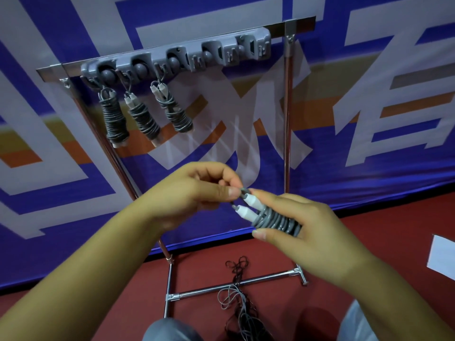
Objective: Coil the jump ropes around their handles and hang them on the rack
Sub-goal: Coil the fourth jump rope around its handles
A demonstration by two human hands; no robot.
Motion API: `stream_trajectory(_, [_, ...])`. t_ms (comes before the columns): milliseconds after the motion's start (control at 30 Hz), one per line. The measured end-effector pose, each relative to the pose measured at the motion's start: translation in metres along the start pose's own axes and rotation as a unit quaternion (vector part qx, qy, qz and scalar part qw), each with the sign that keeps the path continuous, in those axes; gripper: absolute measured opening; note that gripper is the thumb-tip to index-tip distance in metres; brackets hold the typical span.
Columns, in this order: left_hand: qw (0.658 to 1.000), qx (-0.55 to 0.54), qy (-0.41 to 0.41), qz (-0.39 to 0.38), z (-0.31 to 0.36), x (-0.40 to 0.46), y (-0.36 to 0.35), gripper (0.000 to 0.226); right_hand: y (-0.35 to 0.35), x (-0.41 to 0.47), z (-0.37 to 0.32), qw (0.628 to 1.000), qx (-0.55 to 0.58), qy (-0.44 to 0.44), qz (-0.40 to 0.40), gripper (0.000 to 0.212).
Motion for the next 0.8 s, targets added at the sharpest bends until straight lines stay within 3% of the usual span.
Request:
stream_trajectory(100, [0.997, -0.047, 0.063, -0.017, -0.005, 0.004, -0.003, 0.002, -0.003, 0.003, 0.003, 1.0, -0.014, 0.01, -0.004, 0.064])
stream_trajectory(200, [0.992, 0.109, 0.025, -0.054, -0.003, 0.003, -0.002, 0.012, -0.006, 0.002, 0.008, 0.999, -0.014, 0.028, -0.018, 0.069])
stream_trajectory(267, [0.987, 0.151, 0.003, -0.057, 0.001, 0.003, -0.002, 0.013, -0.007, 0.002, 0.009, 0.999, -0.023, 0.041, -0.018, 0.069])
stream_trajectory(333, [0.996, 0.076, 0.018, -0.036, 0.004, 0.004, 0.002, 0.008, -0.006, 0.005, 0.007, 0.998, -0.019, 0.056, -0.007, 0.066])
stream_trajectory(467, [0.992, -0.108, 0.069, 0.013, 0.002, 0.011, 0.009, 0.019, -0.006, 0.009, 0.005, 0.995, -0.045, 0.083, 0.011, 0.063])
stream_trajectory(533, [0.987, -0.138, 0.062, 0.051, -0.002, 0.013, 0.009, 0.019, -0.008, 0.01, 0.003, 0.994, -0.051, 0.088, 0.028, 0.063])
stream_trajectory(667, [0.988, 0.099, -0.071, 0.09, 0.008, 0.013, 0.02, 0.012, -0.01, 0.022, 0.003, 0.994, -0.056, 0.089, 0.033, 0.069])
stream_trajectory(733, [0.971, 0.208, -0.1, 0.063, 0.02, 0.012, 0.028, 0.011, -0.007, 0.03, 0.001, 0.995, -0.061, 0.081, 0.023, 0.068])
stream_trajectory(800, [0.942, 0.295, -0.135, 0.089, 0.033, 0.015, 0.032, 0.008, -0.006, 0.04, -0.003, 0.996, -0.055, 0.073, 0.019, 0.068])
Point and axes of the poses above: each hand's wrist, its own x-axis towards the middle knuckle, its own y-axis out of the back of the hand, z = x × y, the point moved 3 cm from there along x, towards the middle knuckle, and after that the axes turned 12 degrees about z, right-handed, at the moved point
